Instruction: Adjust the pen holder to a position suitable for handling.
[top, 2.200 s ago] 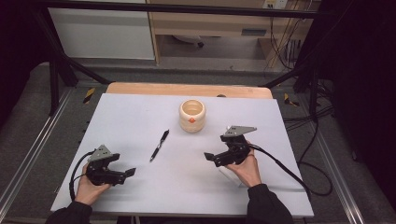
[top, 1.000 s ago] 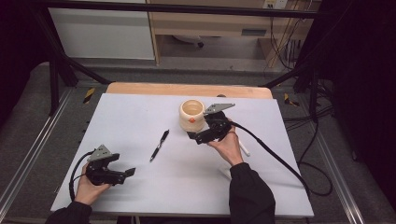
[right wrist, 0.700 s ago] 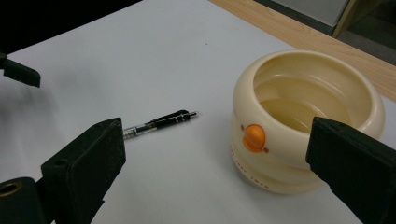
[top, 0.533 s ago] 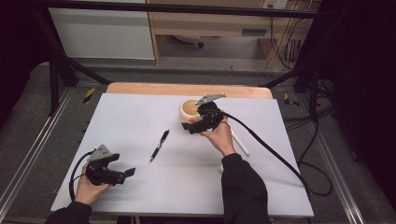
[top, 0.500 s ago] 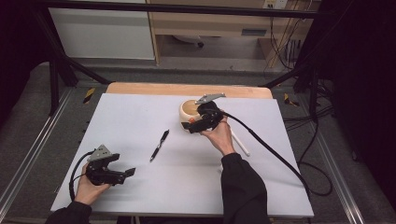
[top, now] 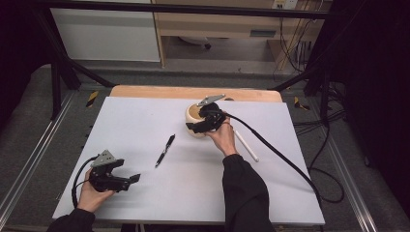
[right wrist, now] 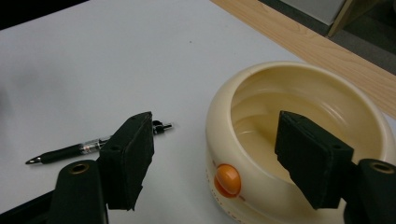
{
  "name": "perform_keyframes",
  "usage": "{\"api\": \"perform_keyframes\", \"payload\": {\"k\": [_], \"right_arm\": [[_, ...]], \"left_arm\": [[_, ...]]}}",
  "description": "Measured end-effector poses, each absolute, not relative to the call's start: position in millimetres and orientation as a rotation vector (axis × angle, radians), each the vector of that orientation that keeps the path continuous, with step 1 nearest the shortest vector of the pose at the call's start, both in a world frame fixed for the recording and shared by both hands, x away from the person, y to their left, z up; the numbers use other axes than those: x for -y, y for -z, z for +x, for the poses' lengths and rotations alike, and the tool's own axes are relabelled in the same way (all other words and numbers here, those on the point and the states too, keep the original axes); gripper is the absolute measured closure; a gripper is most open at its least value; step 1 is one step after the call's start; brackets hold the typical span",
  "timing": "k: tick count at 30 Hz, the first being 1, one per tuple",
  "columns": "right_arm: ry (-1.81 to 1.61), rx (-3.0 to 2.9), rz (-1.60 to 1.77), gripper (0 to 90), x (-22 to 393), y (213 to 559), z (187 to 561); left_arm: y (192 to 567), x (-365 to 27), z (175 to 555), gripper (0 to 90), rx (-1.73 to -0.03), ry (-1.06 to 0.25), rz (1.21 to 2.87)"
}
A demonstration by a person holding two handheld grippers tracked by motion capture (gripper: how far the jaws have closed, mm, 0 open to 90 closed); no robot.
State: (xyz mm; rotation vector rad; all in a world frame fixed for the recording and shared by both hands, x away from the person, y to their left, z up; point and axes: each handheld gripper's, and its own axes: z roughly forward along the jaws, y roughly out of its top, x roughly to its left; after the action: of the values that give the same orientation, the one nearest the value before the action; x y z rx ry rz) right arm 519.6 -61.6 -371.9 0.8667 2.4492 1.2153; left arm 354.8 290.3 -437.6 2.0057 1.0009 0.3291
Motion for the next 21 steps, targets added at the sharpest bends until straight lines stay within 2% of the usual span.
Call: {"api": "perform_keyframes", "payload": {"k": [9,21], "right_arm": [[-1.170,-2.476,0.810,46.1,55.4,376.5,525.2],[-1.139,-2.492,0.772,60.2,56.5,379.1,530.4]], "left_arm": [[437.6,-290.0,354.8,6.8,-1.000,-0.328,2.006],[437.9,-290.2,355.0,6.9,-1.001,-0.326,2.007]]}}
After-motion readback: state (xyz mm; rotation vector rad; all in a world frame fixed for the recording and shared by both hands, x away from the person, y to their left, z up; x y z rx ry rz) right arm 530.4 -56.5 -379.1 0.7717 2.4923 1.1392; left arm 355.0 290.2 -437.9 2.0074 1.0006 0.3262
